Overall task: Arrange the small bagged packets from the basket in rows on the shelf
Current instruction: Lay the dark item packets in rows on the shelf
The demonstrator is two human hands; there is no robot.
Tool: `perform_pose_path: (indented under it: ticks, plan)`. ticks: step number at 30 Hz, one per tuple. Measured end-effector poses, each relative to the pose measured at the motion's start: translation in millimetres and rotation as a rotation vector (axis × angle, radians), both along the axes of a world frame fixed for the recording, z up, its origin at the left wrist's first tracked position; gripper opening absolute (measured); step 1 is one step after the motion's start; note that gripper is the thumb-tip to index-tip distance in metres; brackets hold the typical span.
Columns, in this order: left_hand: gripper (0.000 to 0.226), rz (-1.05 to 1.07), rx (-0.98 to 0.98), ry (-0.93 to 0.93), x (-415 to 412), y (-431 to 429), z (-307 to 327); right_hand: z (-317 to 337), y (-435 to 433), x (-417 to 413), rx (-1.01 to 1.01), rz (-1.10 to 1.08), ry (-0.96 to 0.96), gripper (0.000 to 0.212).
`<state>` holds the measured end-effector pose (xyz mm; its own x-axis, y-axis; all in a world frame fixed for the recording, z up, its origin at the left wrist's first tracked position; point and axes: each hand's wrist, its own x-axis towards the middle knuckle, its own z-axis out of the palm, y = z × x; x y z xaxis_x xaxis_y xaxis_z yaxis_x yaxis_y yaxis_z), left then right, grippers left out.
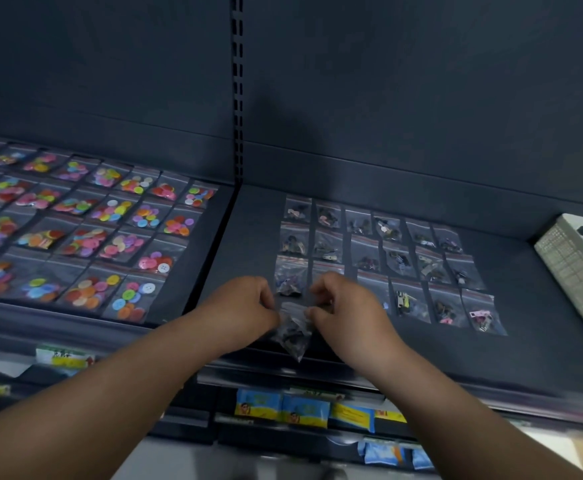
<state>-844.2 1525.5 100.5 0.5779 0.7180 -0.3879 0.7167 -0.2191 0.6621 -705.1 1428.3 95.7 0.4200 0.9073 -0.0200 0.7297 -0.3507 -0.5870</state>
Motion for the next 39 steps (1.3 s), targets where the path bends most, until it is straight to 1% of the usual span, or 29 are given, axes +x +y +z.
perform_pose_path:
  ticks: [5, 8, 10, 11, 12, 13, 15, 16, 17, 19, 22, 26, 29, 35, 39]
  plan:
    - [0.014, -0.072, -0.064, 0.013, 1, 0, 5, -1, -1, 0, -0.14, -0.012, 0.034, 0.017]
    - [0.021, -0.127, -0.107, 0.032, 1, -3, 5, -6, 3, -3, -0.159, -0.012, 0.084, 0.021]
    - [0.024, -0.117, -0.098, 0.018, 2, -5, 3, -10, 5, -5, -0.145, -0.002, 0.098, 0.022]
    - [0.025, -0.099, -0.097, -0.014, 1, -6, 3, -11, 6, -5, -0.128, -0.01, 0.141, 0.022]
    - [0.025, -0.074, -0.111, -0.069, 1, -6, 5, -11, 6, -6, -0.103, -0.041, 0.24, 0.022]
    - [0.025, -0.046, -0.137, -0.14, 0, -6, 6, -9, 6, -5, -0.065, -0.098, 0.411, 0.022]
    - [0.024, 0.009, -0.197, -0.276, -2, -6, 12, -1, 7, -5, 0.022, -0.229, 0.855, 0.018]
    - [0.024, 0.029, -0.221, -0.329, -3, -6, 15, 3, 8, -4, 0.051, -0.259, 1.03, 0.015]
    - [0.024, 0.044, -0.237, -0.372, -3, -6, 17, 6, 8, -3, 0.064, -0.264, 1.13, 0.013]
    - [0.025, 0.072, -0.257, -0.436, -2, -7, 20, 13, 9, -2, 0.095, -0.249, 1.223, 0.011]
    - [0.027, 0.141, -0.333, -0.487, 0, -9, 20, 21, 12, -3, 0.159, -0.255, 1.268, 0.011]
    - [0.026, 0.15, -0.378, -0.47, -2, -7, 20, 24, 11, 1, 0.215, -0.28, 1.277, 0.017]
    - [0.023, 0.14, -0.37, -0.446, -1, -6, 20, 25, 9, 2, 0.225, -0.273, 1.288, 0.018]
    - [0.016, 0.151, -0.322, -0.379, 3, -8, 22, 24, 10, 1, 0.279, -0.302, 1.229, 0.017]
    - [0.015, 0.139, -0.283, -0.322, 3, -10, 21, 22, 8, -1, 0.25, -0.291, 1.182, 0.021]
